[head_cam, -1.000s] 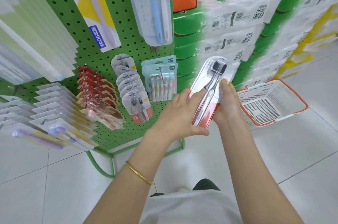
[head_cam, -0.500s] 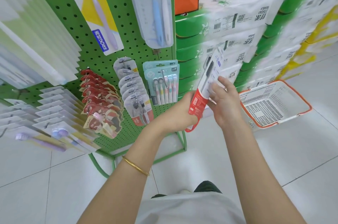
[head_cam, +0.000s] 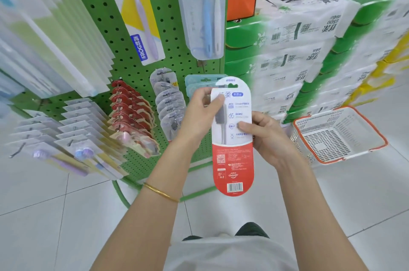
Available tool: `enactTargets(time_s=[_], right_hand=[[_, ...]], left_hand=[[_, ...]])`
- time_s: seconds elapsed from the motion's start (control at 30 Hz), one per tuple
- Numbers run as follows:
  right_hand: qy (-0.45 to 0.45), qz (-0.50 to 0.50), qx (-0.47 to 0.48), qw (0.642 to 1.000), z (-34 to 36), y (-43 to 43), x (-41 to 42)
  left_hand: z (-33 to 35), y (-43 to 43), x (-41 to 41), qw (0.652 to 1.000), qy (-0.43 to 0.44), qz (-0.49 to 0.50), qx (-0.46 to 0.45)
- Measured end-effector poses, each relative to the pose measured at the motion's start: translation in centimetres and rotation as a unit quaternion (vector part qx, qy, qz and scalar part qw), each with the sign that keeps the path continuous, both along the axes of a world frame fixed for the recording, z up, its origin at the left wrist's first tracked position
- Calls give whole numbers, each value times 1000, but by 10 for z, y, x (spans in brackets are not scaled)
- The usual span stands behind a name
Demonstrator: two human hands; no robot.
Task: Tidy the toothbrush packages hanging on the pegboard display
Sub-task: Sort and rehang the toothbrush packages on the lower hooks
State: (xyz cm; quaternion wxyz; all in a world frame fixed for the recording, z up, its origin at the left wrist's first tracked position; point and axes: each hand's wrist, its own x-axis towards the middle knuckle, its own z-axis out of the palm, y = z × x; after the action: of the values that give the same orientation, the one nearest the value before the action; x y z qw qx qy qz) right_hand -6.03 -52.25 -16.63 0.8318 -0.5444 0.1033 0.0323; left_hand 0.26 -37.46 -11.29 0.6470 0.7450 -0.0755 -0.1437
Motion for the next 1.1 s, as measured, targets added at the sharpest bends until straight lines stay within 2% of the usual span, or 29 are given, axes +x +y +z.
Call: enactTargets(time_s=[0.1, 0.4, 0.57, 0.67, 0.73, 0.8, 0.9, 1.1], right_hand=[[3, 60, 2, 998, -4, 7, 0], [5, 199, 117, 973, -9, 55, 7], [-16, 229, 87, 969, -10, 70, 9], [-14, 224, 61, 973, -10, 76, 11], [-6, 183, 18, 983, -9, 79, 11], [-1, 129, -96, 987, -8, 81, 12], [20, 42, -295, 954, -12, 89, 12], [32, -53, -446, 893, -50, 127, 23]], left_hand=[[1, 9, 0, 999, 1, 44, -22], [-1, 35, -4, 993, 57, 39, -96], [-2, 47, -7, 991, 65, 55, -103], [-2, 56, -7, 997, 21, 60, -35], [-2, 64, -5, 994, -41, 96, 16], [0, 74, -3, 985, -84, 147, 31], [0, 90, 0, 975, -88, 201, 26], [-13, 106, 2, 975, -59, 211, 47]])
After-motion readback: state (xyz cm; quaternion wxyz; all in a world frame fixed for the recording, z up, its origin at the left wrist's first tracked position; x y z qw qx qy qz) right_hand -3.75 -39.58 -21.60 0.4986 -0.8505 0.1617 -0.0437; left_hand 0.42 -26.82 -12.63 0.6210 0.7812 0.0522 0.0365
